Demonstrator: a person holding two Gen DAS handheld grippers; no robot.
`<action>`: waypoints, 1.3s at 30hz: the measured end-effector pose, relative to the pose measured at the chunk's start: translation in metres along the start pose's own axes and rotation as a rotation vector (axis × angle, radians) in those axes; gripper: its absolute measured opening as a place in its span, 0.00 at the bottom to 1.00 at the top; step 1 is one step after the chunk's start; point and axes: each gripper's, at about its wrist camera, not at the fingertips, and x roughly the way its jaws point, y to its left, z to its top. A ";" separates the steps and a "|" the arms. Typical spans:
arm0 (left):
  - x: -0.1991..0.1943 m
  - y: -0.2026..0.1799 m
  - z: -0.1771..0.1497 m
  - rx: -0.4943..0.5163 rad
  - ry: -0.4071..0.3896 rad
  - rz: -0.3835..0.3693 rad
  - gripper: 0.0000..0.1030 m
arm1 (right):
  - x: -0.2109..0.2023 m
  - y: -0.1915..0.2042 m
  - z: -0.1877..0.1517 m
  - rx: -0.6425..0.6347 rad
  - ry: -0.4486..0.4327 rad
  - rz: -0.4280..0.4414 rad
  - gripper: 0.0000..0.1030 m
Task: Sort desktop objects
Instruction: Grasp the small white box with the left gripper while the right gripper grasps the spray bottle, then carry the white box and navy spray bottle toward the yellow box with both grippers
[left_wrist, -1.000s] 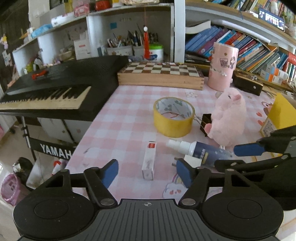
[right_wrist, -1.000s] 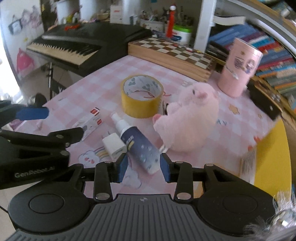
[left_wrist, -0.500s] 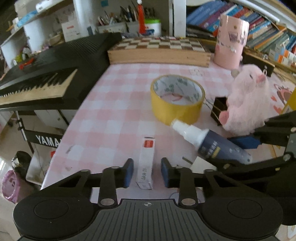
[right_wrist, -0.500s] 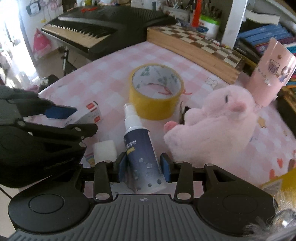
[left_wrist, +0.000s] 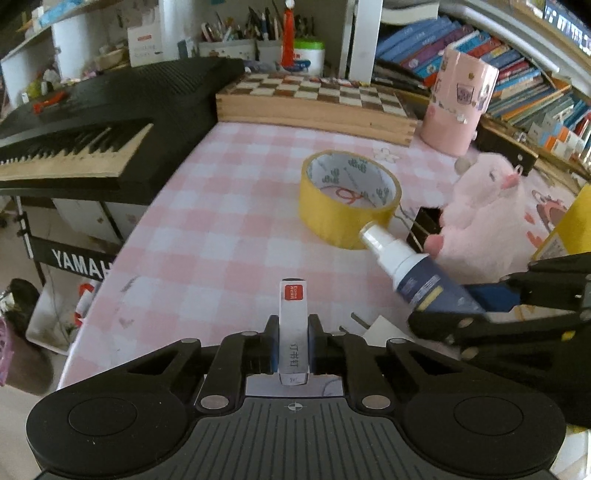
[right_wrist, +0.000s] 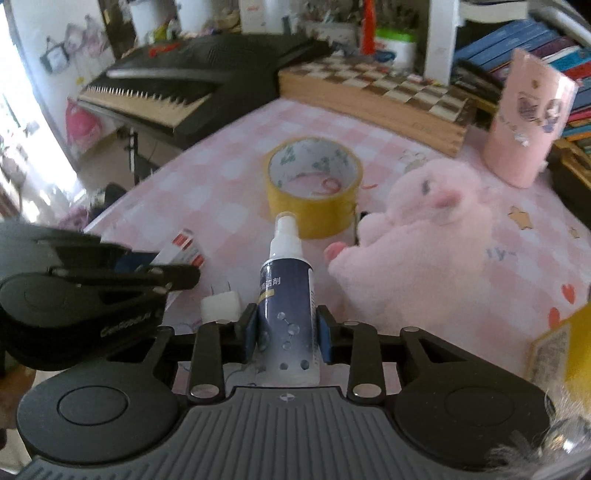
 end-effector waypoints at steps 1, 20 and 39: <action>-0.006 0.001 -0.001 -0.011 -0.009 -0.008 0.12 | -0.006 -0.001 0.000 0.012 -0.010 -0.002 0.29; -0.112 0.005 -0.014 0.032 -0.177 -0.164 0.13 | -0.106 0.035 -0.030 0.128 -0.162 -0.095 0.29; -0.169 0.030 -0.077 0.028 -0.133 -0.318 0.13 | -0.171 0.101 -0.116 0.330 -0.176 -0.189 0.29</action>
